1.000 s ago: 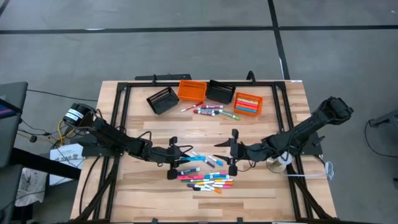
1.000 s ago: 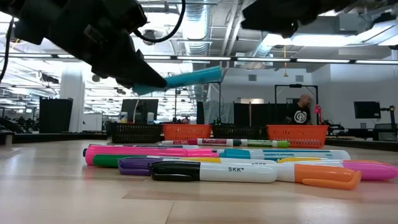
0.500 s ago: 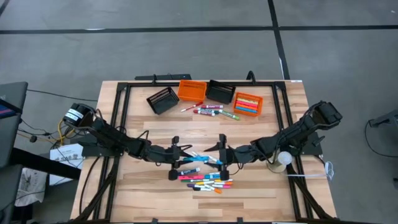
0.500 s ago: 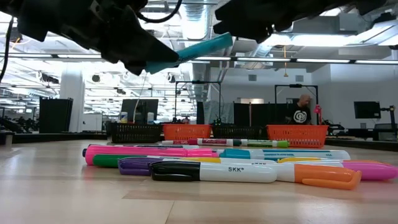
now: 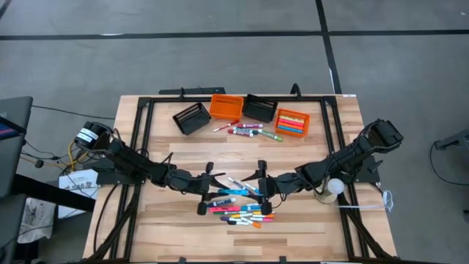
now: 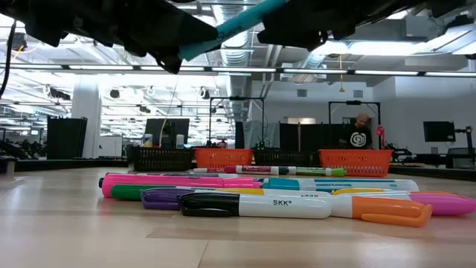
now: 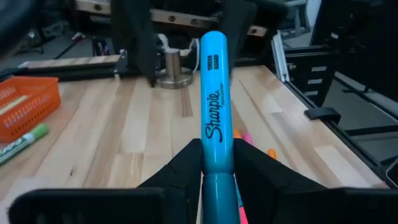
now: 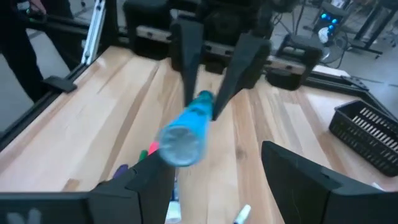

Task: Pick & Place Markers
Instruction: Put the large light blue highlighter into the right orange bin

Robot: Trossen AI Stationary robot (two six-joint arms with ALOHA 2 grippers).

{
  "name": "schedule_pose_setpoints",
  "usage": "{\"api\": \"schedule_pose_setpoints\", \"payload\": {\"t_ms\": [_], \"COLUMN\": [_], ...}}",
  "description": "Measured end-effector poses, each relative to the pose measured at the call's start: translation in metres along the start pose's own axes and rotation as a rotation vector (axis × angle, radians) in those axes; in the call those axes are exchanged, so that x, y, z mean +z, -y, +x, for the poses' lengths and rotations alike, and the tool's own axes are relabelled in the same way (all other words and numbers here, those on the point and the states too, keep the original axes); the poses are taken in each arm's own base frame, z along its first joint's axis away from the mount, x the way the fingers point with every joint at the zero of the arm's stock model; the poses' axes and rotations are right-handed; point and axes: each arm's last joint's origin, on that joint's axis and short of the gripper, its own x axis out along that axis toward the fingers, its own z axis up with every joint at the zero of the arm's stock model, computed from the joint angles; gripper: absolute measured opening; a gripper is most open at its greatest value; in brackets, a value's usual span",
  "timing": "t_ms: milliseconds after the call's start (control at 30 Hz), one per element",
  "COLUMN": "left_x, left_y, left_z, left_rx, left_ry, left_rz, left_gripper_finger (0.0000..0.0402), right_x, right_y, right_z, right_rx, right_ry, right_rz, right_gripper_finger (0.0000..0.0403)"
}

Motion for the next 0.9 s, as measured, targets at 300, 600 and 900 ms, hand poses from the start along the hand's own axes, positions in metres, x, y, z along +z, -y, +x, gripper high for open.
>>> {"api": "schedule_pose_setpoints", "payload": {"t_ms": [300, 600, 900], "left_x": [0.012, 0.017, 0.016], "left_y": [-0.002, -0.017, -0.018], "left_z": [0.000, 0.002, 0.002], "left_rx": [0.014, 0.071, 0.077], "left_ry": [0.122, 0.166, 0.165], "left_rz": [0.058, 0.080, 0.078], "left_gripper_finger": [0.0087, 0.0087, 0.0087], "right_x": [0.008, 0.020, 0.020], "right_y": [-0.001, 0.004, 0.015], "right_z": [0.002, 0.002, 0.006], "right_rx": [0.037, 0.011, -0.022], "right_ry": [0.109, 0.238, 0.242], "right_rz": [0.041, 0.068, 0.101], "right_gripper_finger": [0.0226, 0.0225, 0.0209]}}
